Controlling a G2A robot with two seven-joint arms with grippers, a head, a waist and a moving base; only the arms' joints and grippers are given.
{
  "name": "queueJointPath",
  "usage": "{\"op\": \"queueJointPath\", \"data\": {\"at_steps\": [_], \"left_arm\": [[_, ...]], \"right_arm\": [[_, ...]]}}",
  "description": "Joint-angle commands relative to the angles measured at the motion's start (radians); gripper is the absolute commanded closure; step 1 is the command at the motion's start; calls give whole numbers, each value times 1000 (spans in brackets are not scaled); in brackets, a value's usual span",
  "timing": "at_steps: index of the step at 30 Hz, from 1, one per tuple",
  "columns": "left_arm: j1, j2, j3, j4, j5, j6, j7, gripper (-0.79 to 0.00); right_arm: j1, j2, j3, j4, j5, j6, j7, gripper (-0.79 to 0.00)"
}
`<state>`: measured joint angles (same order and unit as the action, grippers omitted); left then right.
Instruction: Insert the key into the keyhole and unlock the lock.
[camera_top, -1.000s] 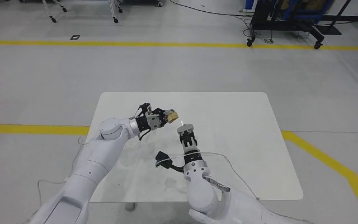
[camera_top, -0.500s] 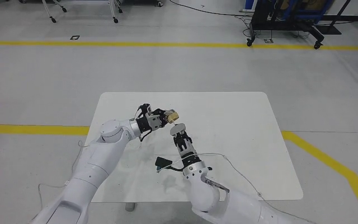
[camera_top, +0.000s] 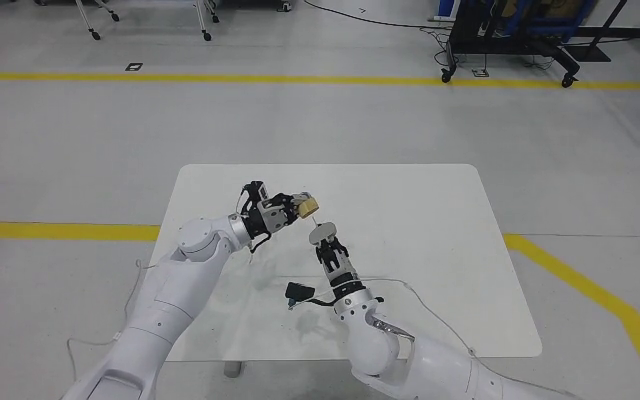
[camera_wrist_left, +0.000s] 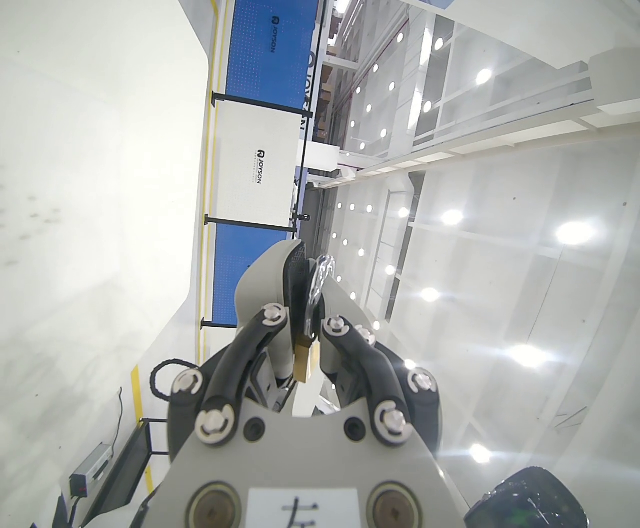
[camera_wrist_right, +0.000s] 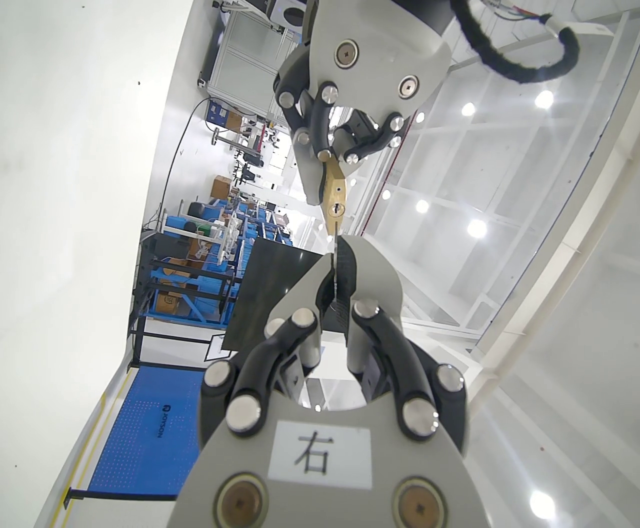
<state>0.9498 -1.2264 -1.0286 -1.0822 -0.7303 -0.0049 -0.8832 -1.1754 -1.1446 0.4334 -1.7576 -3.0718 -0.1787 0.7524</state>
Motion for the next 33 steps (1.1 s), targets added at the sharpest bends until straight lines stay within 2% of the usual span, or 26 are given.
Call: {"op": "queueJointPath", "data": {"at_steps": [1,33], "left_arm": [[3,0,-2,-4,7,-1,3,0],[24,-6,-16,-36,101,-23,25,0]], "right_arm": [[1,-1,0,-2,0,-1,-2,0],[-53,-64,80,30,0,-32,-40,0]]}}
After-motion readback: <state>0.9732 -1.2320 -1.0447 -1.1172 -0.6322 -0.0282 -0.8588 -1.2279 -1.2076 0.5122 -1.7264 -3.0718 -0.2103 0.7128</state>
